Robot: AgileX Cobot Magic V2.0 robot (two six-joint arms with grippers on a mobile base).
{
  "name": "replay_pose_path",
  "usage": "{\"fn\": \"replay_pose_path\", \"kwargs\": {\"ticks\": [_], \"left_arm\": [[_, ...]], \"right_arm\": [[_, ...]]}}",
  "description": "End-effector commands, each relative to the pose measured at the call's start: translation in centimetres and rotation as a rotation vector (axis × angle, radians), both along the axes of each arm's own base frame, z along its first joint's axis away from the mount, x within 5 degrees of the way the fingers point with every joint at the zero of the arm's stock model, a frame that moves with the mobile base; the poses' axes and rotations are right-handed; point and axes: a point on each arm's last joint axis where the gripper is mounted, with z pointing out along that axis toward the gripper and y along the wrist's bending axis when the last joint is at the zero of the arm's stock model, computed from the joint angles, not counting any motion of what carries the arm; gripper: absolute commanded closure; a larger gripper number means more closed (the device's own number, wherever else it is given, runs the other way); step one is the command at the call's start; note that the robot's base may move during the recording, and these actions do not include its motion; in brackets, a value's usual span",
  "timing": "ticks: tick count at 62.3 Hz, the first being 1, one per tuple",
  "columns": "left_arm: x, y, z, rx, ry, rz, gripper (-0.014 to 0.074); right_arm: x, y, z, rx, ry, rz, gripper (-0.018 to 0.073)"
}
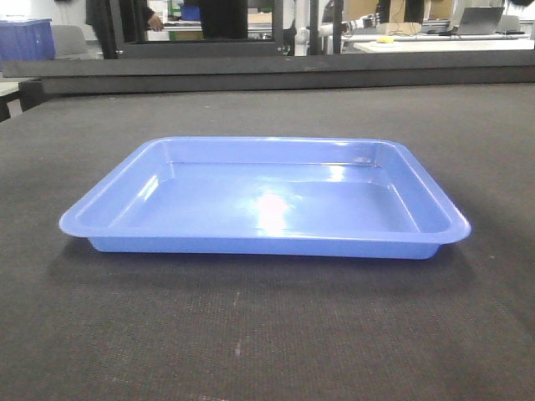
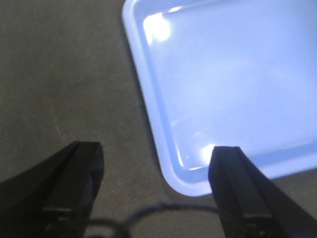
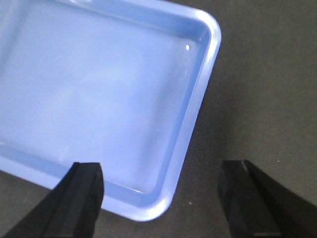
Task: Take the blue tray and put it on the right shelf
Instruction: 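Close both grippers on the tray rims and lift it off the table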
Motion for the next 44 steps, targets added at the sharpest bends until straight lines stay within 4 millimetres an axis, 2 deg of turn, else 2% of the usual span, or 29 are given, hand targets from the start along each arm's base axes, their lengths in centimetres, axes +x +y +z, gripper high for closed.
{"fn": "replay_pose_path", "kwargs": {"ticks": [1,13,23,33,44], "left_arm": [[1.8,-0.7,0.6,0.003,0.018,0.057,0.0226],[6.7,-2.9,-3.6,0.059,0.162,0.097,0.0227],[9.0,-3.9,-6.9,0.077,0.215,0.116,0.0227],[10.0,-4.3,-8.2,0.062,0.207,0.134,0.0227],[10.5,-4.6,-8.1,0.035,0.156,0.13,0.0227]], "right_arm": [[1.8,0.4,0.8,0.026,-0.029,-0.038,-0.0013],[5.3,0.3,-2.9,0.027,0.057,-0.17,-0.0013],[7.1,0.4,-5.5,0.013,0.107,-0.19,-0.0013],[8.3,0.8,-7.5,0.005,0.129,-0.192,-0.0013],[9.5,1.1,-9.6,-0.004,0.15,-0.192,-0.0013]]}}
